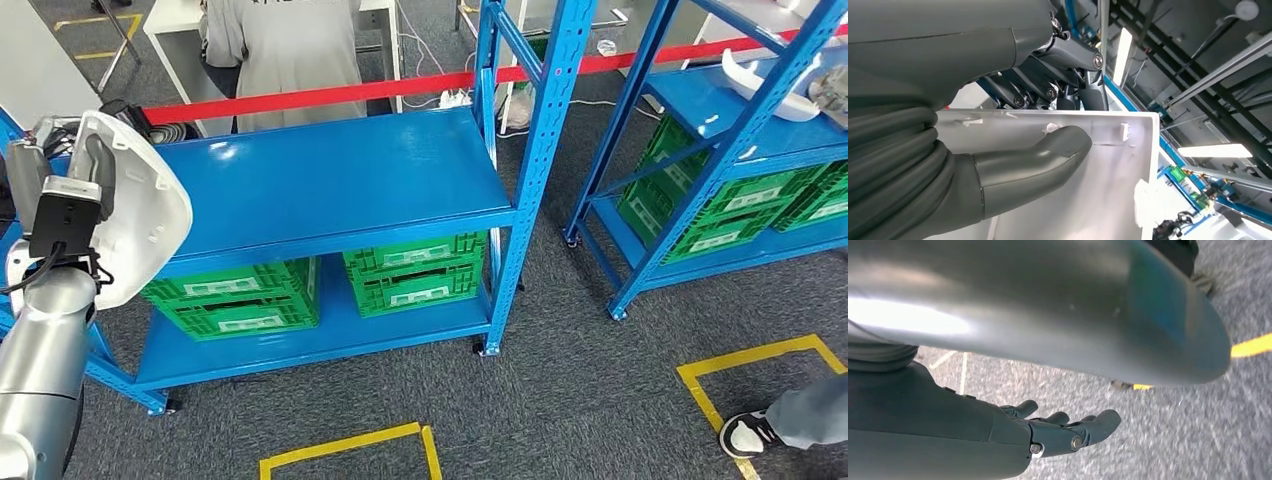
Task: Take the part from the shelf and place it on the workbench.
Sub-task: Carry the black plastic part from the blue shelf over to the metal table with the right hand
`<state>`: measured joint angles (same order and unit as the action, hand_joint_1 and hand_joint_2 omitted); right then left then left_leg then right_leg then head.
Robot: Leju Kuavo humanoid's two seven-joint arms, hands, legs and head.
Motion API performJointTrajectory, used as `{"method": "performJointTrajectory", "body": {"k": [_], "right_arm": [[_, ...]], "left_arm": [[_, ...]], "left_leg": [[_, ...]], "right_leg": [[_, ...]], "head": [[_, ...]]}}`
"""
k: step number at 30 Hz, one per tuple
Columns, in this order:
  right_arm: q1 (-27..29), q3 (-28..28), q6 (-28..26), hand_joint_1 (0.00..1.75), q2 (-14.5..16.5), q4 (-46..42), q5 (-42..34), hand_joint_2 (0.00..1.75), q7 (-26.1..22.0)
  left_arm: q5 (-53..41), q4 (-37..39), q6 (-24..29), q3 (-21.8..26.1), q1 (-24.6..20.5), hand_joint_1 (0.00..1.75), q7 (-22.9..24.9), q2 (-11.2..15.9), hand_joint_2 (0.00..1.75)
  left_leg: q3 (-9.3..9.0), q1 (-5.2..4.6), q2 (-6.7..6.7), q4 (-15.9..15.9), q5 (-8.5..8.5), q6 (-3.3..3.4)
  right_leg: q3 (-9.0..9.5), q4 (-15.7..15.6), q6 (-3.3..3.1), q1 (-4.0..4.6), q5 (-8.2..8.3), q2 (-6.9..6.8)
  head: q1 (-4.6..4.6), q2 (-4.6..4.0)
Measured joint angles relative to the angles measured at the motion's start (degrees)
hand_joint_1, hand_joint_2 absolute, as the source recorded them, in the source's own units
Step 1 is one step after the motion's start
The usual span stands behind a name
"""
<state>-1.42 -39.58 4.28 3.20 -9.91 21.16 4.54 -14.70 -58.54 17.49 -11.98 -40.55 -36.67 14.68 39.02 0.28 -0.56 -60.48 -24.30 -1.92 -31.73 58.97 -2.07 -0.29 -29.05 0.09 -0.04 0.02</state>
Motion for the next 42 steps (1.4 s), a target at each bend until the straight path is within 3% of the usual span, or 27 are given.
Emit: {"method": "performJointTrajectory", "body": {"k": [3, 4, 5, 6, 8, 10, 12, 14, 15, 18, 19, 20, 21, 23, 25, 26, 28, 29, 31, 33, 34, 35, 37, 38, 40, 41, 42], "right_arm": [[-0.23, 0.0, -0.4, 0.0, -0.14, 0.01, 0.24, 0.0, 0.39], [-0.29, 0.0, -0.51, 0.0, -0.14, 0.01, 0.26, 0.0, 0.53], [-0.32, 0.0, -0.61, 0.0, -0.11, 0.01, 0.26, 0.0, 0.65], [-0.35, 0.0, -0.67, 0.0, -0.08, 0.01, 0.26, 0.0, 0.83], [-0.45, 0.0, -0.72, 0.0, 0.0, 0.01, 0.25, 0.0, 1.16], [-0.54, 0.0, -0.72, 0.0, 0.06, 0.01, 0.16, 0.0, 1.29], [-0.55, 0.0, -0.73, 0.0, 0.11, 0.01, 0.04, 0.0, 1.29], [-0.47, 0.0, -0.78, 0.0, 0.13, 0.03, -0.02, 0.0, 1.3], [-0.44, 0.0, -0.8, 0.0, 0.13, 0.04, -0.03, 0.0, 1.3], [-0.47, 0.0, -0.84, 0.0, 0.21, 0.05, -0.04, 0.0, 1.27], [-0.5, 0.0, -0.84, 0.0, 0.23, 0.05, 0.01, 0.0, 1.26], [-0.52, 0.0, -0.84, 0.0, 0.23, 0.05, 0.08, 0.0, 1.25], [-0.54, 0.0, -0.85, 0.0, 0.23, 0.05, 0.16, 0.0, 1.23], [-0.62, 0.0, -0.9, 0.0, 0.2, 0.02, 0.31, 0.0, 1.22], [-0.76, 0.0, -0.97, 0.0, 0.13, -0.06, 0.42, 0.0, 1.14], [-0.82, 0.0, -0.98, 0.0, 0.12, -0.1, 0.48, 0.0, 1.1], [-0.83, 0.0, -0.98, 0.0, 0.22, -0.09, 0.53, 0.0, 1.05], [-0.85, 0.0, -0.97, 0.0, 0.29, -0.07, 0.55, 0.0, 1.08], [-0.86, 0.0, -0.99, 0.0, 0.38, -0.02, 0.59, 0.0, 1.17], [-0.89, 0.0, -1.02, 0.0, 0.41, -0.02, 0.59, 0.0, 1.23], [-0.87, 0.0, -1.02, 0.0, 0.46, -0.02, 0.59, 0.0, 1.25], [-0.85, 0.0, -1.02, 0.0, 0.52, -0.02, 0.59, 0.0, 1.26], [-0.82, 0.0, -1.02, 0.0, 0.66, -0.02, 0.59, 0.0, 1.28], [-0.85, 0.0, -1.02, 0.0, 0.69, -0.02, 0.59, 0.0, 1.27], [-0.84, 0.0, -1.02, 0.0, 0.73, -0.03, 0.54, 0.0, 1.26], [-0.83, 0.0, -1.02, 0.0, 0.73, -0.03, 0.51, 0.0, 1.25], [-0.81, 0.0, -1.02, 0.0, 0.73, -0.04, 0.49, 0.0, 1.25]], "left_arm": [[0.23, 0.99, 0.14, -0.04, -0.11, 1.75, -0.3, 0.86, 1.75], [0.24, 1.34, 0.21, -0.09, -0.07, 1.75, -0.42, 0.95, 1.75], [0.24, 1.66, 0.31, -0.15, 0.01, 1.75, -0.53, 0.97, 1.75], [0.23, 1.91, 0.43, -0.21, 0.06, 1.75, -0.62, 0.97, 1.75], [0.22, 2.21, 0.61, -0.28, 0.06, 1.75, -0.71, 0.96, 1.75], [0.16, 2.28, 0.68, -0.4, -0.01, 1.75, -0.76, 0.9, 1.75], [0.13, 2.37, 0.71, -0.6, -0.03, 1.75, -0.75, 0.83, 1.75], [0.11, 2.52, 0.71, -0.8, -0.09, 1.75, -0.64, 0.69, 1.75], [0.09, 2.55, 0.7, -0.89, -0.17, 1.75, -0.57, 0.58, 1.75], [-0.04, 2.59, 0.69, -0.96, -0.35, 1.75, -0.29, 0.26, 1.75], [-0.13, 2.63, 0.69, -0.97, -0.33, 1.75, -0.17, 0.18, 1.75], [-0.21, 2.67, 0.68, -0.98, -0.27, 1.75, -0.03, 0.11, 1.75], [-0.3, 2.71, 0.68, -0.99, -0.22, 1.75, 0.12, 0.04, 1.75], [-0.43, 2.69, 0.68, -1.01, -0.15, 1.75, 0.37, -0.02, 1.75], [-0.56, 2.56, 0.66, -1.01, -0.19, 1.75, 0.55, 0.03, 1.75], [-0.64, 2.5, 0.63, -1.02, -0.21, 1.75, 0.6, 0.05, 1.75], [-0.82, 2.43, 0.6, -1.07, -0.18, 1.75, 0.74, 0.06, 1.75], [-0.91, 2.41, 0.6, -1.1, -0.12, 1.75, 0.83, 0.05, 1.75], [-1.09, 2.34, 0.63, -1.14, -0.02, 1.75, 1.11, 0.09, 1.75], [-1.39, 2.26, 0.66, -1.19, 0.07, 1.75, 1.43, 0.11, 1.75], [-1.52, 2.23, 0.65, -1.23, 0.15, 1.75, 1.57, 0.11, 1.75], [-1.64, 2.21, 0.62, -1.29, 0.25, 1.75, 1.7, 0.1, 1.75], [-1.83, 2.21, 0.51, -1.41, 0.36, 1.75, 1.88, 0.1, 1.75], [-1.91, 2.19, 0.46, -1.47, 0.33, 1.75, 1.91, 0.1, 1.75], [-2.02, 2.05, 0.27, -1.57, 0.06, 1.75, 1.94, 0.02, 1.75], [-2.05, 1.98, 0.17, -1.61, -0.11, 1.75, 1.95, -0.05, 1.75], [-2.11, 1.96, 0.08, -1.64, -0.26, 1.75, 1.96, -0.15, 1.75]], "left_leg": [[2.78, 0.3, 0.3, -9.41, -7.99, -0.93], [3.16, 0.39, 0.3, -12.6, -9.13, -1.14], [2.76, 0.48, 0.3, -14.42, -8.86, -1.28], [1.43, 0.57, 0.3, -14.31, -7.45, -1.39], [-4.08, 0.83, 0.35, -8.56, -5.34, -1.61], [-9.9, 0.77, 0.63, -0.55, -6.73, -1.18], [-11.55, 0.38, 0.86, 2.55, -7.81, -0.02], [-10.51, 0.37, 0.65, 2.41, -6.61, 1.29], [-9.86, 0.41, 0.51, 2.48, -5.85, 1.9], [-7.09, 0.26, 0.34, 2.44, -3.34, 2.89], [-6.01, 0.1, 0.34, 2.36, -2.53, 2.98], [-4.92, -0.09, 0.34, 2.26, -1.75, 3.03], [-3.87, -0.3, 0.34, 2.16, -1.01, 3.04], [-2.11, -0.62, 0.32, 1.93, 0.36, 2.96], [-1.15, -0.82, 0.24, 1.76, 1.44, 2.63], [-0.99, -0.78, 0.13, 1.77, 1.94, 2.35], [-0.85, -0.71, -0.05, 2.21, 3.08, 1.68], [-0.57, -0.67, 0.01, 2.16, 2.97, 1.35], [0.67, -0.6, 0.25, -0.23, -0.4, 0.66], [2.48, -0.21, 0.4, -6.91, -6.49, -0.04], [3.06, -0.03, 0.4, -10.58, -8.33, -0.35], [3.07, 0.15, 0.4, -13.34, -8.76, -0.6], [0.51, 0.44, 0.39, -13.59, -6.17, -0.99], [-2.34, 0.6, 0.39, -10.79, -4.89, -1.16], [-9.3, 0.7, 0.47, -2.17, -5.86, -1.08], [-11.58, 0.66, 0.5, 1.17, -7.01, -0.74], [-12.58, 0.5, 0.54, 3.0, -7.9, -0.24]], "right_leg": [[-2.66, -0.11, -0.34, -0.18, 2.28, -0.14], [-3.68, -0.08, -0.27, -0.22, 3.05, -0.15], [-4.7, -0.02, -0.14, -0.28, 3.81, -0.18], [-5.7, 0.04, 0.04, -0.39, 4.55, -0.19], [-7.4, 0.27, 0.58, -0.56, 5.91, -0.18], [-8.22, 0.39, 1.35, -0.51, 7.14, -0.06], [-8.29, -0.06, 2.18, -0.41, 8.44, 0.05], [-8.65, -0.14, 2.93, -0.59, 8.57, 0.1], [-9.24, 0.99, 3.22, -0.69, 6.98, 0.1], [-12.28, 11.03, 3.66, -0.63, -1.66, 0.09], [-12.93, 14.69, 3.67, -0.56, -3.19, 0.1], [-12.8, 16.96, 3.56, -0.47, -3.37, 0.1], [-11.6, 17.17, 3.28, -0.33, -2.44, 0.1], [-5.94, 11.59, 2.19, 0.19, -0.38, 0.12], [0.54, 3.17, 1.1, 0.81, -1.35, 0.05], [2.36, 0.5, 0.78, 1.06, -2.09, 0.02], [2.53, -0.96, 0.44, 1.16, -1.65, -0.05], [2.11, -1.29, 0.1, 1.07, -0.91, -0.13], [0.71, -1.78, -0.49, 0.63, 0.89, -0.34], [-1.24, -1.82, -0.66, 0.42, 2.55, -0.44], [-2.29, -1.79, -0.58, 0.34, 3.36, -0.48], [-3.37, -1.72, -0.47, 0.24, 4.18, -0.51], [-5.5, -1.49, -0.1, -0.04, 5.69, -0.57], [-6.44, -1.28, 0.19, -0.17, 6.4, -0.59], [-7.72, -0.86, 0.92, -0.17, 7.6, -0.55], [-7.96, -0.78, 1.32, -0.11, 8.2, -0.54], [-8.05, -0.88, 1.72, -0.07, 8.8, -0.53]], "head": [[-0.36, 0.0], [-0.37, 0.0], [-0.36, 0.0], [-0.37, 0.0], [-0.39, 0.0], [-0.37, -0.01], [-0.36, -0.01], [-0.37, 0.0], [-0.32, 0.0], [-0.01, 0.0], [0.05, 0.0], [0.07, 0.0], [0.08, 0.0], [0.09, -0.01], [0.08, -0.01], [0.09, 0.0], [0.13, 0.0], [0.16, 0.0], [-0.07, 0.0], [-0.38, 0.0], [-0.43, 0.0], [-0.44, 0.0], [-0.46, 0.0], [-0.46, 0.0], [-0.5, 0.0], [-0.48, 0.0], [-0.47, 0.0]]}}
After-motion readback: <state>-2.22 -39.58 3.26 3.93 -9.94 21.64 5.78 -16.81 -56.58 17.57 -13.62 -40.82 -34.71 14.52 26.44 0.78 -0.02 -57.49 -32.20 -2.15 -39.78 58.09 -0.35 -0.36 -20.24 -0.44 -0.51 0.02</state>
